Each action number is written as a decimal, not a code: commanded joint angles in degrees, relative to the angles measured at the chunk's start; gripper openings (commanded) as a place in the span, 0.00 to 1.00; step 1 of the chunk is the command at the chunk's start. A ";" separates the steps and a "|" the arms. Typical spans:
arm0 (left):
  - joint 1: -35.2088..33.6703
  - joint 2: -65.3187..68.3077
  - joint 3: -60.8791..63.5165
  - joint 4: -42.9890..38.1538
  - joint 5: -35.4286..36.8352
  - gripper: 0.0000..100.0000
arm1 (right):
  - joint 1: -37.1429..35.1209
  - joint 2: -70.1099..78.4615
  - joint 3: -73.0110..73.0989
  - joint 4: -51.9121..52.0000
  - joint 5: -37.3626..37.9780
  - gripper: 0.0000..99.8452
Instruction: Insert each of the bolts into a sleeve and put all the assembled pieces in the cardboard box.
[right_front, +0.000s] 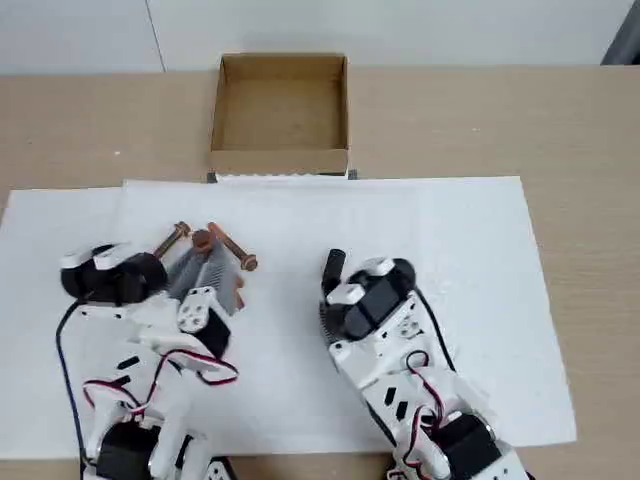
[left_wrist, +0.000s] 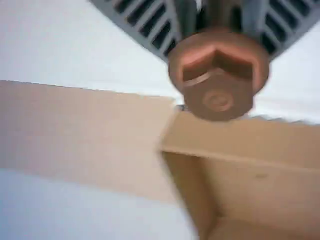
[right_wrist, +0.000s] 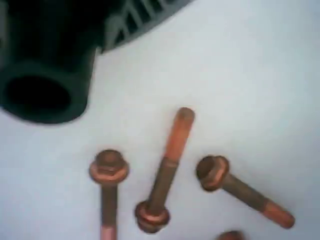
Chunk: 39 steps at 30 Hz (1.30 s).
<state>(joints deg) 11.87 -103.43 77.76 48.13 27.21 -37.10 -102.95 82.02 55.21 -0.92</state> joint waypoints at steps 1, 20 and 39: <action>3.78 -0.70 -0.22 -6.24 0.79 0.01 | -3.56 -0.48 -0.35 -1.27 -0.35 0.00; 12.40 -0.70 -0.13 -9.58 0.79 0.01 | -6.99 -0.48 2.99 -7.69 7.12 0.00; 15.47 -0.70 -0.04 -2.99 0.79 0.01 | -6.99 -0.48 1.67 -7.69 7.12 0.00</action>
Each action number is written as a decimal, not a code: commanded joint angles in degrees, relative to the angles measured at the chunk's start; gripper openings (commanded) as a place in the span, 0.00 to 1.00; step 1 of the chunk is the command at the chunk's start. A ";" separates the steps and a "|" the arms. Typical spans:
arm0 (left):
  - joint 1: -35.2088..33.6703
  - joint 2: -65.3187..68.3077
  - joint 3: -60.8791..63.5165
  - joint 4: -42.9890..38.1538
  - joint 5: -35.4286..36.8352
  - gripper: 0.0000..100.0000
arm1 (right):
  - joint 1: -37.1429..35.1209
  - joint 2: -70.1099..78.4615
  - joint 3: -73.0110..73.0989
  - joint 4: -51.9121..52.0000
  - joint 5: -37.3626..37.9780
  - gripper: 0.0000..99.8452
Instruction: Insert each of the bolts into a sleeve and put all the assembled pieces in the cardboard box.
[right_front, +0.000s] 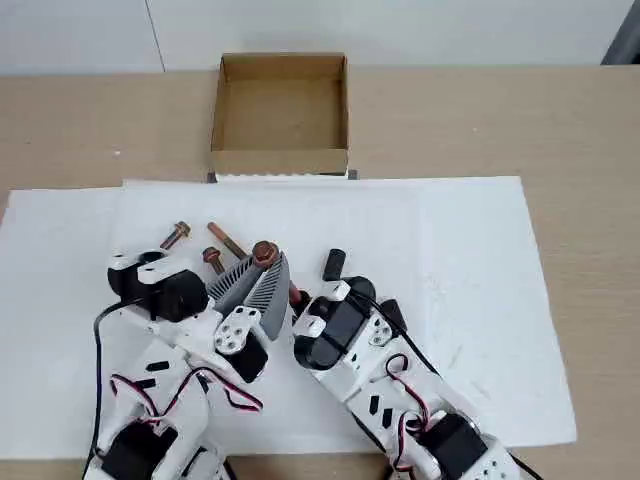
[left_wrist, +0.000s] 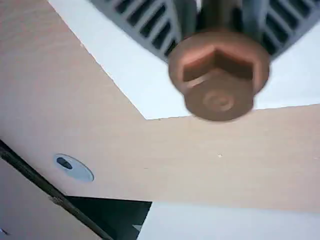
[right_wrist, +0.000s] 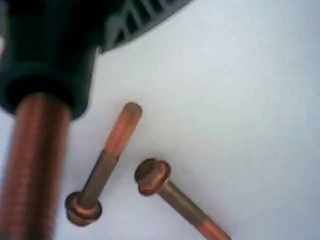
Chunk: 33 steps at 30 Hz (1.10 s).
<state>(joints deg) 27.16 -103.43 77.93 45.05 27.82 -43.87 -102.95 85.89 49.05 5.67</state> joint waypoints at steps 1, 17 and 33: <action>0.26 -0.70 -0.22 0.09 0.18 0.01 | -0.22 -0.48 -2.20 -1.54 0.53 0.00; 5.01 -0.70 2.51 5.45 0.00 0.01 | -0.22 -0.48 -3.34 -1.45 0.53 0.00; 4.75 -0.70 2.42 11.87 -2.55 0.07 | -0.13 -0.48 -2.99 -1.45 0.53 0.00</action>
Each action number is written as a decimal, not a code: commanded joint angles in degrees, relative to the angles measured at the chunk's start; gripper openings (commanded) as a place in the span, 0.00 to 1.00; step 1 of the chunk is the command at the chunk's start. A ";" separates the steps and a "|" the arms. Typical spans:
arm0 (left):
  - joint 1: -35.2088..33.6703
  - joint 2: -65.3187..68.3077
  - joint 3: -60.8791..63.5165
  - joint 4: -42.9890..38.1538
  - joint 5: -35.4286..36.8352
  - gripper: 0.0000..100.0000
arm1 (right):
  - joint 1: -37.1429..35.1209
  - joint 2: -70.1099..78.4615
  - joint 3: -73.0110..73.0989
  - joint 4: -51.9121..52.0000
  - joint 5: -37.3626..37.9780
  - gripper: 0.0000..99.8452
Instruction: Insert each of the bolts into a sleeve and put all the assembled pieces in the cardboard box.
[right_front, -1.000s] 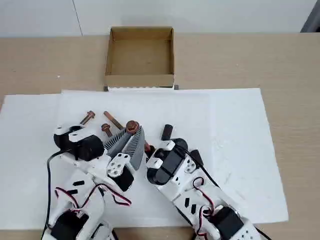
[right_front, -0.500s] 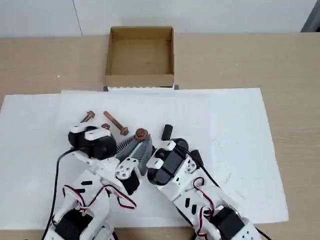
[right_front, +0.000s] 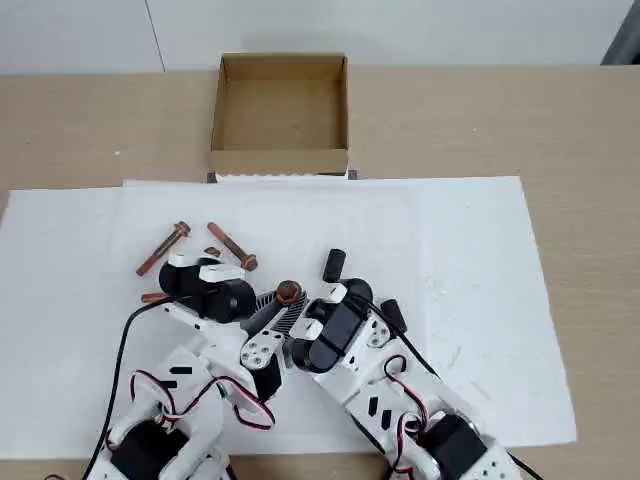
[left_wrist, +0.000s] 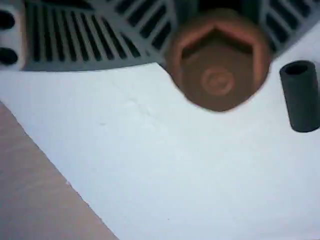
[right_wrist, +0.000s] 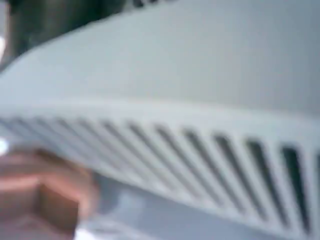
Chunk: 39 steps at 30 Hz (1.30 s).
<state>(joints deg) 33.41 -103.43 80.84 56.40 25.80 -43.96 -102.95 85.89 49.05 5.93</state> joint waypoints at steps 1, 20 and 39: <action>-2.20 -0.70 -0.66 0.70 -0.62 0.10 | -0.04 -0.48 -2.99 -1.45 0.26 0.00; -10.81 -0.62 -7.60 0.79 -7.38 0.09 | 0.22 -0.48 -1.67 -1.01 0.26 0.00; -28.22 -0.70 4.70 0.97 -26.46 0.00 | 19.03 0.22 -2.29 8.48 -4.13 0.00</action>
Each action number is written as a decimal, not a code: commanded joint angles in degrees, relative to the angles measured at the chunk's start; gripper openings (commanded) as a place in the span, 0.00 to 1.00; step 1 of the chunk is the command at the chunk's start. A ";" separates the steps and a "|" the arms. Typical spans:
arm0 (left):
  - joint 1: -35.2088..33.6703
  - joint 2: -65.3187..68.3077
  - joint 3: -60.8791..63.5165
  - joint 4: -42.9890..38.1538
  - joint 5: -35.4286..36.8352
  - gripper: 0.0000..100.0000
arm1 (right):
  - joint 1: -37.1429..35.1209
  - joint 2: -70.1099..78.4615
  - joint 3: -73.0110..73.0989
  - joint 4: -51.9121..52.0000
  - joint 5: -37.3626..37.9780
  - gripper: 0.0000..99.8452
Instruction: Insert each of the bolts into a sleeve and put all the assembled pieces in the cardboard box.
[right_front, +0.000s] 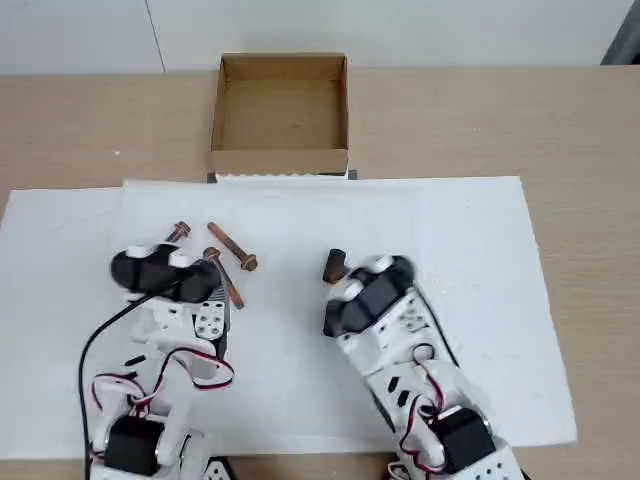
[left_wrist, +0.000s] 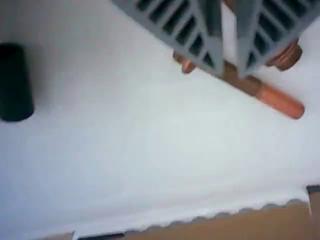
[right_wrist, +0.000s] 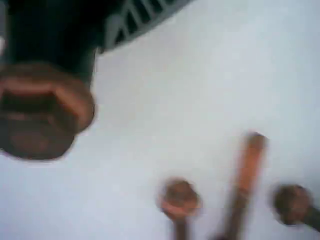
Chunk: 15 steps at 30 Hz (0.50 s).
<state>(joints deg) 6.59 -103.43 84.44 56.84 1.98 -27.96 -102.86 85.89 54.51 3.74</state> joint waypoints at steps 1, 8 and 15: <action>-1.93 -0.70 2.07 0.53 -3.69 0.00 | 3.56 0.13 -2.99 4.18 -2.02 0.00; -3.87 -0.70 6.20 3.87 -5.71 0.01 | 5.23 5.41 -12.92 7.34 -2.02 0.00; -3.78 -0.70 8.75 4.66 -5.71 0.01 | 10.42 34.68 -36.92 6.99 -5.45 0.00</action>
<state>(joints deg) 3.08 -103.43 93.05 61.41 -3.56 -18.73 -80.70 61.89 61.89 -0.22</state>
